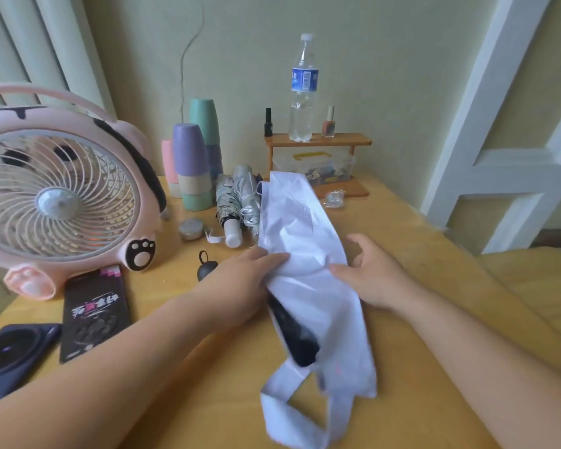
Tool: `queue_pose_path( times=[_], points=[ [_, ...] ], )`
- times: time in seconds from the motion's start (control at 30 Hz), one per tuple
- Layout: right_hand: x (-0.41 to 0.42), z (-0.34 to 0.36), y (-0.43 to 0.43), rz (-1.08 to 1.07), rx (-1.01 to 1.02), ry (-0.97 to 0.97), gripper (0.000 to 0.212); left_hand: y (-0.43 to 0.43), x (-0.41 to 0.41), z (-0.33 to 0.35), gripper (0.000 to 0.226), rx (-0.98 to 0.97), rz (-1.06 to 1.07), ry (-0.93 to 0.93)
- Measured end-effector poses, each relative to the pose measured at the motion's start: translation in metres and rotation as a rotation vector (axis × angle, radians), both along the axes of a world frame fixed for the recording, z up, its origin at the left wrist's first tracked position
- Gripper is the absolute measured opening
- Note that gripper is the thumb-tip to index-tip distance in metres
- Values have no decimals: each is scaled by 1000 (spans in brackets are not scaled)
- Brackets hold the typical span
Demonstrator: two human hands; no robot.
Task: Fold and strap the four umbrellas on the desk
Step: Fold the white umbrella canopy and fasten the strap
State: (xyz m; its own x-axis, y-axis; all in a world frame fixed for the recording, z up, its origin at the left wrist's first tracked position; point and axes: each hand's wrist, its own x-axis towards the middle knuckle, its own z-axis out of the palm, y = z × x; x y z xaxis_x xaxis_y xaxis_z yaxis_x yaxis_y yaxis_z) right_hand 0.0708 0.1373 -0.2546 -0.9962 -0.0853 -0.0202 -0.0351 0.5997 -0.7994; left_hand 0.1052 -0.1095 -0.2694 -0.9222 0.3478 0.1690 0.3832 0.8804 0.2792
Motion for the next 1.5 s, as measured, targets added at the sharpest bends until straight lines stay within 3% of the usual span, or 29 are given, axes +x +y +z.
queue_pose_path(
  times=[0.13,0.23,0.33,0.4,0.47,0.5,0.53,0.6,0.7,0.77,0.8,0.87,0.97,1.03,1.1,1.2,1.27,1.4,1.5],
  points=[
    [-5,-6,3,-129,-30,63,70,24,-7,-11,63,88,93,38],
    [16,-2,12,-160,-179,-12,76,15,11,-9,59,120,156,142],
    [55,2,27,-127,-396,-192,71,10,54,3,28,230,108,295],
    [84,-3,35,-135,-456,-197,61,14,89,11,20,299,-62,100],
    [108,-11,35,-174,-561,-157,51,24,118,3,44,196,-220,-104],
    [117,-14,32,-185,-622,-142,47,29,126,-5,54,82,-272,-90],
    [122,-16,29,-183,-678,-134,46,34,131,-12,56,-19,-314,-69],
    [131,-20,22,-121,-763,-132,52,44,135,-18,40,-69,-325,-1],
    [136,-19,16,-7,-764,-88,64,57,141,-14,12,109,-365,69],
    [135,-19,17,12,-728,-64,56,63,151,2,28,333,-480,-21],
    [134,-20,19,21,-722,-60,53,62,156,11,37,464,-549,-159],
    [134,-23,22,22,-730,-48,46,58,162,21,48,587,-613,-312],
    [137,-22,23,5,-678,71,34,51,166,26,49,543,-619,-184],
    [143,-20,23,16,-649,133,33,48,166,25,57,575,-519,-118],
    [147,-20,23,54,-621,156,35,43,153,25,63,740,-154,-137],
    [150,-22,24,140,-601,122,37,32,126,13,34,750,201,-238],
    [152,-23,23,218,-566,77,36,34,126,10,30,735,170,-313],
    [162,-32,24,302,-413,82,31,47,136,-1,55,710,88,-269],
    [171,-34,27,322,-374,58,35,47,134,-4,40,655,114,-355]
  ],
)
